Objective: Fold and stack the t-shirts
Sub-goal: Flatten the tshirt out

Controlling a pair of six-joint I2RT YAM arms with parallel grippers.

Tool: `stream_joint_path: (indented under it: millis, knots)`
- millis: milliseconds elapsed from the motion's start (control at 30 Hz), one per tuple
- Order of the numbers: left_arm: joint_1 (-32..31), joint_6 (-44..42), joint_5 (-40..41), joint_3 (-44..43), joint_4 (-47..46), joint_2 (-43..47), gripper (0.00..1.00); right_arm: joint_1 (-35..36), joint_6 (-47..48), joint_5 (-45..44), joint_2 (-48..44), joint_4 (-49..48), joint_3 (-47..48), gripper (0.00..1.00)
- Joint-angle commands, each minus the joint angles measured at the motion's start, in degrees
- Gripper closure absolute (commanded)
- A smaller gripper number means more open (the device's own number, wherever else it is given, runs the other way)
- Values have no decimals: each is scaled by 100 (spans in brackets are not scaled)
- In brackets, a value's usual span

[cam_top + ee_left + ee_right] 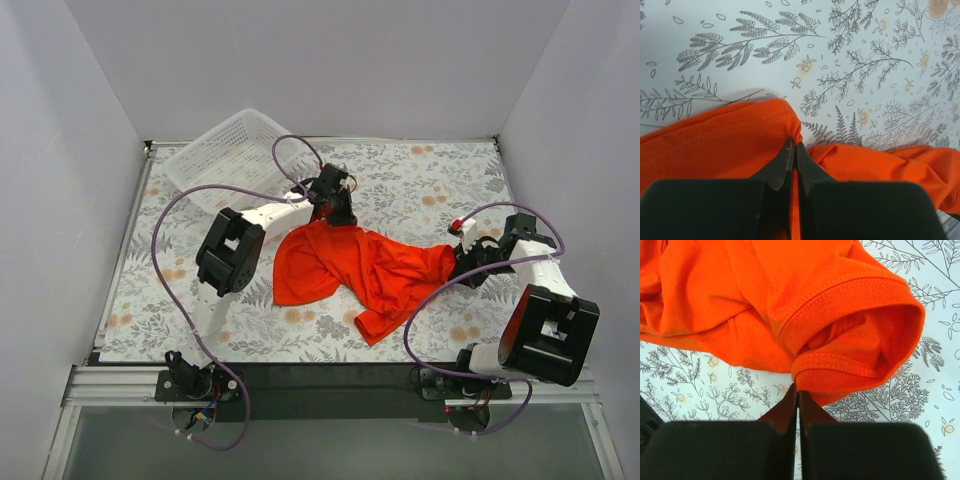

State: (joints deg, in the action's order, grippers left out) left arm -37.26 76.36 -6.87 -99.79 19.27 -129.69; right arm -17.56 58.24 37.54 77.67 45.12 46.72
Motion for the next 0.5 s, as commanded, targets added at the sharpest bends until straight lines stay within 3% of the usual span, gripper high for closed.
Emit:
stream_joint_path:
  millis: [0, 133, 200, 467]
  knots:
    - [-1, -226, 405, 537, -98, 1460, 100, -45, -93, 78, -190, 93, 206, 99]
    - [-1, -341, 529, 1380, -300, 2733, 100, -177, -207, 43, -270, 84, 416, 99]
    - [16, -367, 582, 2801, -476, 3963, 100, -475, -418, 183, -287, 84, 706, 99]
    - [95, 80, 372, 5351, -12, 6673, 100, -731, -594, 517, -129, 119, 1023, 99]
